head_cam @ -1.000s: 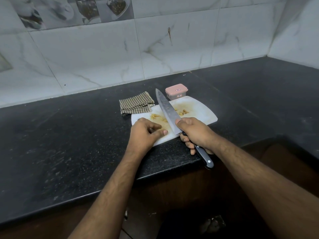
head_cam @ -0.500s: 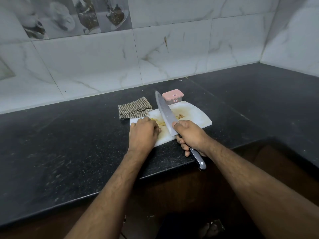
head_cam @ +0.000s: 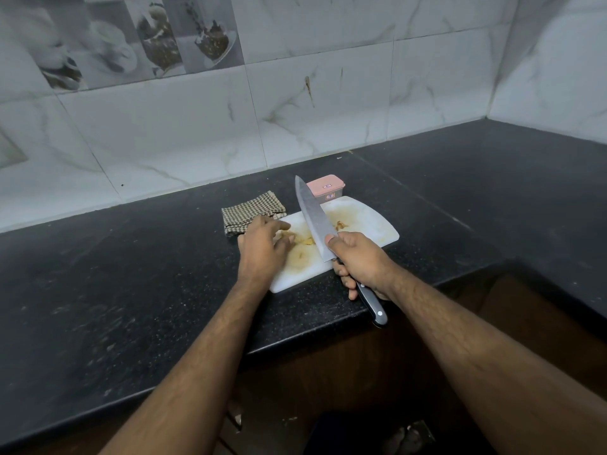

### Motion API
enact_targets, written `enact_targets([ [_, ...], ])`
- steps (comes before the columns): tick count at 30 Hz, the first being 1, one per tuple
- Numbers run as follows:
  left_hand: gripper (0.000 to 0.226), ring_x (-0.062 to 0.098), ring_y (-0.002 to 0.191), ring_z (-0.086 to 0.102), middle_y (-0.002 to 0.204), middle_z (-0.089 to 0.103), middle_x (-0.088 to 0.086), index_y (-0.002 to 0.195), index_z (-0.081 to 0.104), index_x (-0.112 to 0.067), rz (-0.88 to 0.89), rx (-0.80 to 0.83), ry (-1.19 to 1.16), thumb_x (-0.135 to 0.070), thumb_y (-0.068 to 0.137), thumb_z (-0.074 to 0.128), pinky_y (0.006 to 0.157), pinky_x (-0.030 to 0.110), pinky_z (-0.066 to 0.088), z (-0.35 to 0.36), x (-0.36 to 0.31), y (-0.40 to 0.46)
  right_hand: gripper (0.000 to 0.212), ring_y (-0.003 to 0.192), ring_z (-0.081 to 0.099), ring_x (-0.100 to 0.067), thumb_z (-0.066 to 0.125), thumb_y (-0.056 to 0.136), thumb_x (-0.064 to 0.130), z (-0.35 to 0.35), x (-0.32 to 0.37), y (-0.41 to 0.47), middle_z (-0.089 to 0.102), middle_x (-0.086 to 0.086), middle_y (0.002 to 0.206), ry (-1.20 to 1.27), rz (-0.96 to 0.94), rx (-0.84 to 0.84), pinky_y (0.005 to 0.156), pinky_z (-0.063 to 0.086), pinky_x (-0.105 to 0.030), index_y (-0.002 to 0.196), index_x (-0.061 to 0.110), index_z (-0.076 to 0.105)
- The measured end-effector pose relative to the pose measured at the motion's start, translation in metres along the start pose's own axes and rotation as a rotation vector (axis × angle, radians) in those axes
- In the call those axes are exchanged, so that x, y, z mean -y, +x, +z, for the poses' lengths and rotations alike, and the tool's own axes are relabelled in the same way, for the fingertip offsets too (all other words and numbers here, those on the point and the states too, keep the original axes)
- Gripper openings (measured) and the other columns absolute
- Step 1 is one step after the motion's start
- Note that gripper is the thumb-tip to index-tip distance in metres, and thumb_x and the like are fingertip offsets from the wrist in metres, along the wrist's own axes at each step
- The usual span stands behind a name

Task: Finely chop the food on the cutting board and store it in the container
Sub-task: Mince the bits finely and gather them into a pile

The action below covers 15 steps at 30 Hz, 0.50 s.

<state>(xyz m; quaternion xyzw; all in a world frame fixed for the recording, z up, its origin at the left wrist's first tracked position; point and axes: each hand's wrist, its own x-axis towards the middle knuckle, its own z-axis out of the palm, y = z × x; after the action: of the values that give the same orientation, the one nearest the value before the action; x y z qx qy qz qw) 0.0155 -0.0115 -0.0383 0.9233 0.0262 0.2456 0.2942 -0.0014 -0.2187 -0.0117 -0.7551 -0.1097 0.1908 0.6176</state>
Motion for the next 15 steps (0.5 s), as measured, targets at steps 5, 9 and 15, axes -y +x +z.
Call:
enact_targets([
  [5,0.013,0.014,0.069,0.065,0.080,0.068,-0.007,0.083,0.070,-0.022,-0.041,-0.052,-0.207,-0.028,0.091,0.078,0.065,0.037,0.056,-0.005,0.002,-0.007,0.029,0.040,0.038,-0.010,0.044,0.105,0.042,-0.001,-0.001,0.001,0.045,0.004,0.058,0.009,0.001,-0.007,0.040,0.046,-0.027,0.103,0.015,0.053],
  [9,0.012,0.009,0.072,0.062,0.080,0.070,-0.008,0.088,0.074,-0.017,0.005,0.000,-0.212,-0.024,0.098,0.070,0.067,0.028,0.047,-0.008,0.002,-0.018,0.030,0.040,0.039,-0.010,0.044,0.105,0.042,-0.001,-0.001,0.001,0.045,0.004,0.057,0.001,-0.003,-0.004,0.040,0.046,-0.027,0.106,0.014,0.055],
  [15,0.016,0.005,0.075,0.057,0.088,0.064,-0.007,0.087,0.076,-0.020,-0.005,0.126,-0.070,-0.035,0.085,0.083,0.065,0.021,0.041,-0.008,-0.004,-0.019,0.038,0.039,0.039,-0.009,0.044,0.106,0.041,0.000,-0.002,0.002,0.046,0.004,0.057,-0.017,-0.002,-0.017,0.039,0.046,-0.027,0.116,0.006,0.053],
])
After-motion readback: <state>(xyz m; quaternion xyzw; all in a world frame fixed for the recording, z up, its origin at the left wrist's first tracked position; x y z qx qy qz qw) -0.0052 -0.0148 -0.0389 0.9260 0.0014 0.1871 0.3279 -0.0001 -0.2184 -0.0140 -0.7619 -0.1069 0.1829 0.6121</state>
